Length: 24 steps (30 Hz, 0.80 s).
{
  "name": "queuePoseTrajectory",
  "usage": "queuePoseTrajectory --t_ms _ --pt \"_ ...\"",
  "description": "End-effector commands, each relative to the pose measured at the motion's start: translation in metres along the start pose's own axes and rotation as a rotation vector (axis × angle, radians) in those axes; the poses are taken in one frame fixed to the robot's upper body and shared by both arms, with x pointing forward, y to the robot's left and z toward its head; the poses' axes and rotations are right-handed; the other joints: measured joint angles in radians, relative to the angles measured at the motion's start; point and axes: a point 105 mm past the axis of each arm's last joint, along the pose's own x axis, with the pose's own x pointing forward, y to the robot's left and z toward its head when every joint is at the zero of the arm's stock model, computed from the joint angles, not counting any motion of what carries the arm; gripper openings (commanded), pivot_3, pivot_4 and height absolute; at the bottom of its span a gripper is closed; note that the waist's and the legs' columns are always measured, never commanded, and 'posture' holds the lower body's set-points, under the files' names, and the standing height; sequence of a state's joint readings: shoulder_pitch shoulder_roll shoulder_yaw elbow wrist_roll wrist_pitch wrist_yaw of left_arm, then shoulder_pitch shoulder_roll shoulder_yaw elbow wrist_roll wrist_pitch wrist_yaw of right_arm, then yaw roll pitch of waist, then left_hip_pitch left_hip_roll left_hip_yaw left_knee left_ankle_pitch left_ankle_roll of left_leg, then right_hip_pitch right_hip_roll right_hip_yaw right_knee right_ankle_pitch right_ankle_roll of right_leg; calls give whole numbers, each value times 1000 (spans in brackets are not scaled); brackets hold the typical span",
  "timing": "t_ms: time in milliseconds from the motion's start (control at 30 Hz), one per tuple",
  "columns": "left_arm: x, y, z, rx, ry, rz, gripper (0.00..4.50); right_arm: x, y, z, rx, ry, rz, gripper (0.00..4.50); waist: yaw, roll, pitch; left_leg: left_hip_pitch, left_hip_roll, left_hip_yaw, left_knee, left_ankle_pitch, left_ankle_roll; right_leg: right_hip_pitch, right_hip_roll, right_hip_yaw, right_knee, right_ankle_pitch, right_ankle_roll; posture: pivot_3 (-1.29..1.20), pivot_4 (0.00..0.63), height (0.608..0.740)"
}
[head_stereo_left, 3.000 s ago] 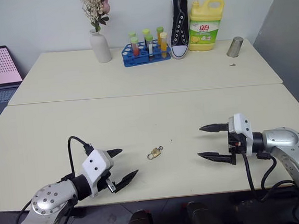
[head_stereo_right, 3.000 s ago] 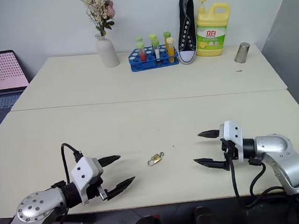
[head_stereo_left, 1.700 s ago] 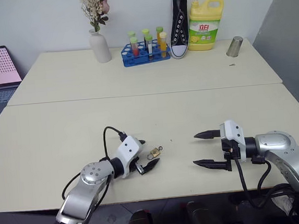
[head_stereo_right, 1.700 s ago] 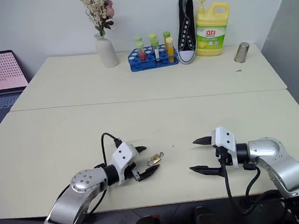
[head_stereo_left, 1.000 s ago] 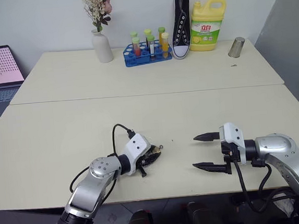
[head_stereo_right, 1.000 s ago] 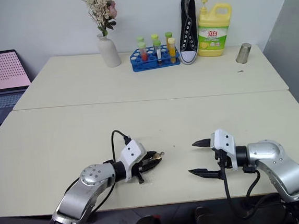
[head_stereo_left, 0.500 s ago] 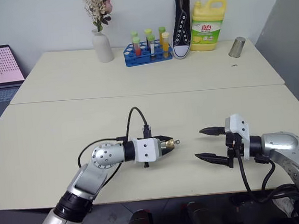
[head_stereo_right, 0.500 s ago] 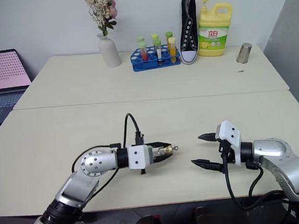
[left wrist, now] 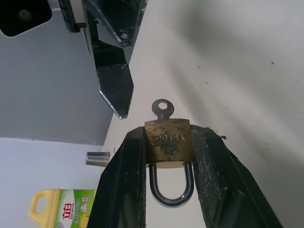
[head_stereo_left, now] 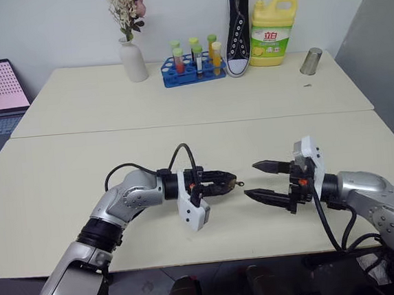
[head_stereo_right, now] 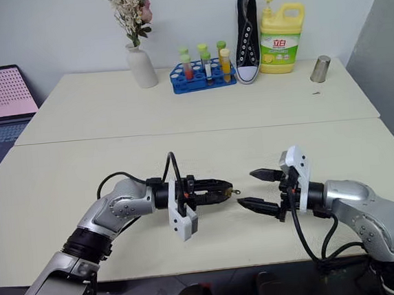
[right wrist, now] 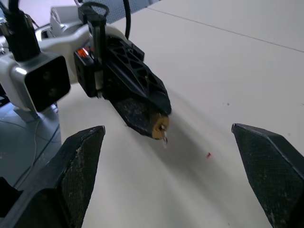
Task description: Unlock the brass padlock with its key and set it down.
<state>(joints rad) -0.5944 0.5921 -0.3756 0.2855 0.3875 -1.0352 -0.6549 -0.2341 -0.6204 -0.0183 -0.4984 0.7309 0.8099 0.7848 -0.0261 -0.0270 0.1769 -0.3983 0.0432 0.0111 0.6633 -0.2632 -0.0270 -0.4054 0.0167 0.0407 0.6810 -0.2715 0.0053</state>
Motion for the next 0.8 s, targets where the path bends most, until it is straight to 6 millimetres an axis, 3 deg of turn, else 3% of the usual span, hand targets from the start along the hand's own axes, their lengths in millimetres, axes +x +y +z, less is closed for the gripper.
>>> queuePoseTrajectory --t_ms 33,367,400,500,800 --pt "-2 16 1 56 0 61 963 4 2 5 4 -14 38 4500 0 0 0 0 0 0 0 0 0 0 0 0 0 0 0 0 150 740" --pt "-1 15 2 68 8 69 963 11 1 -4 47 1 67 4500 0 0 0 0 0 0 0 0 0 0 0 0 0 0 0 0 150 740" --pt "0 14 3 69 8 68 963 11 0 -4 50 1 70 4320 0 0 0 0 0 0 0 0 0 0 0 0 0 0 0 0 150 740" --pt "0 13 3 68 7 68 963 11 0 -5 55 0 73 3584 0 0 0 0 0 0 0 0 0 0 0 0 0 0 0 0 150 740" --pt "1 13 3 65 9 69 963 11 -1 -4 65 -1 89 345 0 0 0 0 0 0 0 0 0 0 0 0 0 0 0 0 150 740"
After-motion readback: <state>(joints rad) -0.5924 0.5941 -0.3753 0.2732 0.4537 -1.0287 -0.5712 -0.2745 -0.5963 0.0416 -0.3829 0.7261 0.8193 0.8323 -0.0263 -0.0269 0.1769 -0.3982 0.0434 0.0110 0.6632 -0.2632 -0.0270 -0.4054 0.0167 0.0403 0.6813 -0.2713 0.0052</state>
